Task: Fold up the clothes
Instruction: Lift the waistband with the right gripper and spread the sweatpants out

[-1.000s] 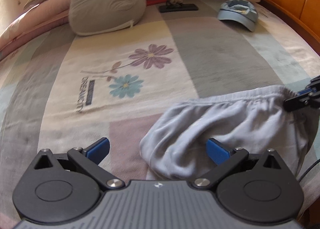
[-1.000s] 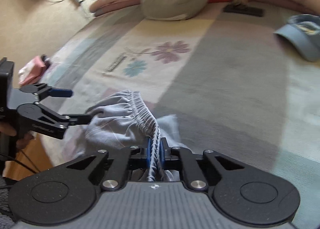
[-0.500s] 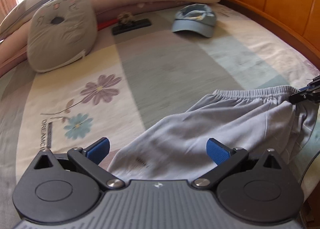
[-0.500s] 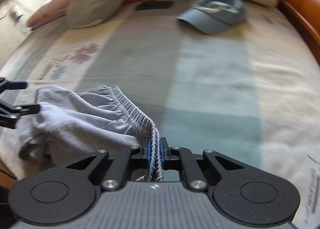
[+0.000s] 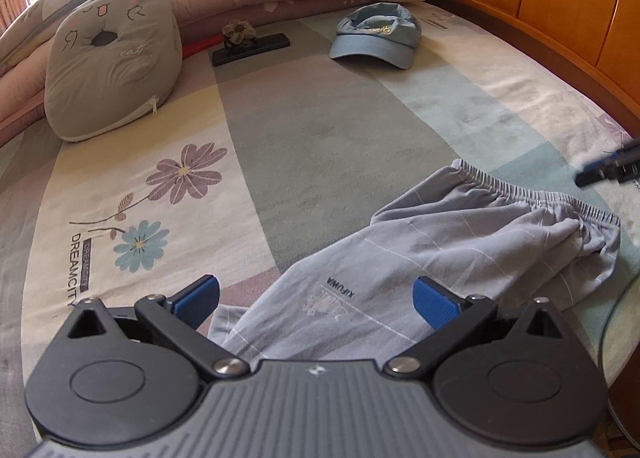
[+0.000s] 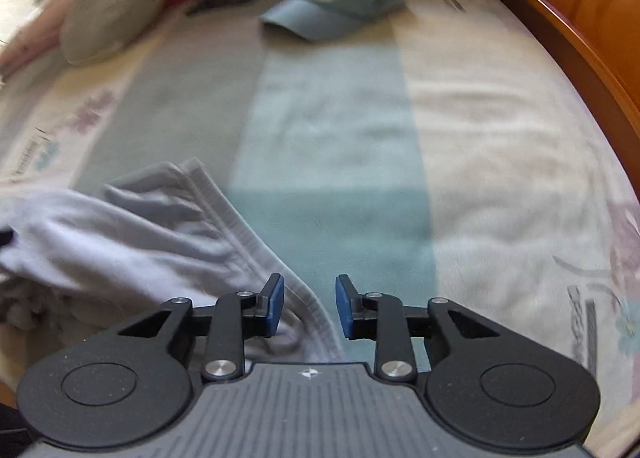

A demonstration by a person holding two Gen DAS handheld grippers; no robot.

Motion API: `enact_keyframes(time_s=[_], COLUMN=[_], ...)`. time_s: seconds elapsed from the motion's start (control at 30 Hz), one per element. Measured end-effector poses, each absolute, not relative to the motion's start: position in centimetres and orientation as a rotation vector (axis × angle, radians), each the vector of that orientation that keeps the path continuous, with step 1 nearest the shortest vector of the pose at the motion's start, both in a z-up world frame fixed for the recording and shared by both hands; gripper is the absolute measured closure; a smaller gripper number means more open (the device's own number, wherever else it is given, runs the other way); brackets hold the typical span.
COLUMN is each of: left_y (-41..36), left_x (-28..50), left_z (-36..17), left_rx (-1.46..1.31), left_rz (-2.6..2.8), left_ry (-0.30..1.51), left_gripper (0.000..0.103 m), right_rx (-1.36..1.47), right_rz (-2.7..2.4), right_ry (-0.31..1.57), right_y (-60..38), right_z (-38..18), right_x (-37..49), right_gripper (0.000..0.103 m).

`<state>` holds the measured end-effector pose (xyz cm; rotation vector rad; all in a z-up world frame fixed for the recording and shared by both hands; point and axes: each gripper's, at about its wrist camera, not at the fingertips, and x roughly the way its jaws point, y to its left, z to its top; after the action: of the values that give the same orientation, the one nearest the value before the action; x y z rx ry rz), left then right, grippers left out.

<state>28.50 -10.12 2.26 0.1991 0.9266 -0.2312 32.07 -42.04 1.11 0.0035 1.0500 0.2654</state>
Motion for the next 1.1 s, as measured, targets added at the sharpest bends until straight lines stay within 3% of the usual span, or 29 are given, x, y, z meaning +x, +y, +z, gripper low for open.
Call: enact_keyframes(time_s=[0.2,0.47,0.57,0.63,0.7,0.73,1.1], left_y=[-10.1,-8.6,-8.4,-8.4,-8.4,-8.5,-9.0], left_x=[27.4,25.6,25.4,25.3,25.3,25.2,24.5], left_z=[2.1,1.6,1.3,1.2,1.1,1.1,2.5], left_rx=[0.201,0.186,0.189,0.187,0.181,0.181,0.213], left_rz=[-0.253,-0.241,-0.227,-0.223,-0.225,-0.229,-0.239], left_ry=[0.922,0.948,0.955,0.960,0.962,0.957,0.889], left_gripper=[0.001,0.001,0.001,0.001,0.001,0.001,0.001], right_rx=[-0.070,-0.190,-0.241,-0.308,-0.353,-0.368,-0.292], right_rz=[0.461,0.547,0.583,0.600,0.630,0.635,0.443], right_ry=[0.978,0.996,0.979,0.951,0.941,0.941,0.885], right_y=[-37.0,-33.4,-32.6,-31.8,-31.0,-30.8,-33.2], right_z=[0.6,-4.4,-5.5,-5.5,-5.2,-5.0,-2.2], right_x=[35.5,40.0,40.1,39.3,38.5,38.3,42.9], right_gripper=[0.054,0.051,0.043,0.045,0.072,0.075,0.078])
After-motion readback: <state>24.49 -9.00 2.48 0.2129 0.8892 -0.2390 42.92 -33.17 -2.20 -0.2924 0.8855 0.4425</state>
